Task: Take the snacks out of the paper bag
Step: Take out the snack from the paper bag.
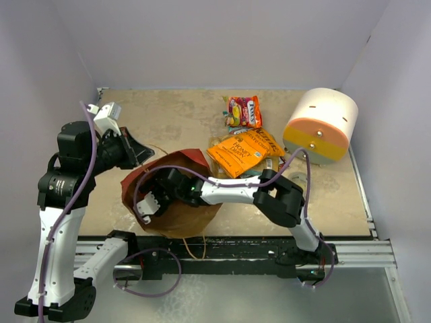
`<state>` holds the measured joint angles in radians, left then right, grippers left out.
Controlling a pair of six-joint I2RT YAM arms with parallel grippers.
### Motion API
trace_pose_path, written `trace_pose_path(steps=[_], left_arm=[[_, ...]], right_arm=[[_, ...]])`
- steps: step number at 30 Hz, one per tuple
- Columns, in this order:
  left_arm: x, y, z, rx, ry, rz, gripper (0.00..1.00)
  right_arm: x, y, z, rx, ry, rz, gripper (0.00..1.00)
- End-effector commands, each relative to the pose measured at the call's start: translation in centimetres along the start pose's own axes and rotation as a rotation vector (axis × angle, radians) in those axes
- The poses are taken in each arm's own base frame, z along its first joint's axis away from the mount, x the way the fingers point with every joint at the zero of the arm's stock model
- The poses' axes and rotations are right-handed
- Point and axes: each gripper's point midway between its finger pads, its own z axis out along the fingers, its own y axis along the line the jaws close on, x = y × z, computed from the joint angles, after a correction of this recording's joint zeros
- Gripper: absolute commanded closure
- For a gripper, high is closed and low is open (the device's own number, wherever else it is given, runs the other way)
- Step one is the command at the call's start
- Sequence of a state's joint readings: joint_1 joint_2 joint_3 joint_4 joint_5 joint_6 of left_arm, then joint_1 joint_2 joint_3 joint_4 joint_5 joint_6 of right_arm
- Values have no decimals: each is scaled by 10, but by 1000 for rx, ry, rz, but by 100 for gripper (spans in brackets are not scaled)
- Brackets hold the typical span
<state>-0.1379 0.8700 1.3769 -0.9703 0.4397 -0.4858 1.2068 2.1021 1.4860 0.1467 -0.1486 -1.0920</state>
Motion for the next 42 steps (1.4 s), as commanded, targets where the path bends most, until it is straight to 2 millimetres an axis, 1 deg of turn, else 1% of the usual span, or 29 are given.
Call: trace_pose_path(steps=[1,5,6,8,11,18,21,23,25,30,32,34,35,37,40,42], left_arm=[[-10,-4,-11,-9,-49,48,100],[-9,2,-11,-38,-51,44,100],[-9,3,-10,-45,-49,42,100],[-9,4,-11,-54,-49,39,100],[-10,6,-12,-65,-55,39,100],[-10,12,-17,-105,-75,45,100],[-11,13,-17,-111,-78,43,100],[-12,13,-17,-111,-81,37,100],[-11,11,-17,-102,-81,29,100],[-6,10,-17,-94,-72,9,100],[-5,11,-17,-95,-74,3,100],[-4,11,-17,-92,-76,-1,100],[-3,11,-18,-93,-76,-2,100],[-2,11,-17,-91,-73,-5,100],[-1,11,-16,-87,-72,-11,100],[-1,10,-16,-81,-74,-13,100]], right_arm=[[0,14,-25,-74,8,11,34],[3,32,-39,-137,17,14,39],[4,34,-44,-139,22,12,40],[3,35,-54,-125,18,2,41],[-4,30,-70,-80,-7,5,41],[5,61,-84,-123,16,74,42],[3,68,-91,-124,12,99,43],[3,65,-94,-85,7,130,42],[1,57,-94,-28,-8,159,41],[-10,36,-88,64,-62,221,41],[-7,29,-84,110,-63,250,40],[-1,26,-77,142,-40,270,39],[3,24,-73,151,-21,264,38],[4,19,-67,152,-12,256,38],[8,10,-59,180,14,244,35],[9,7,-56,174,28,227,33]])
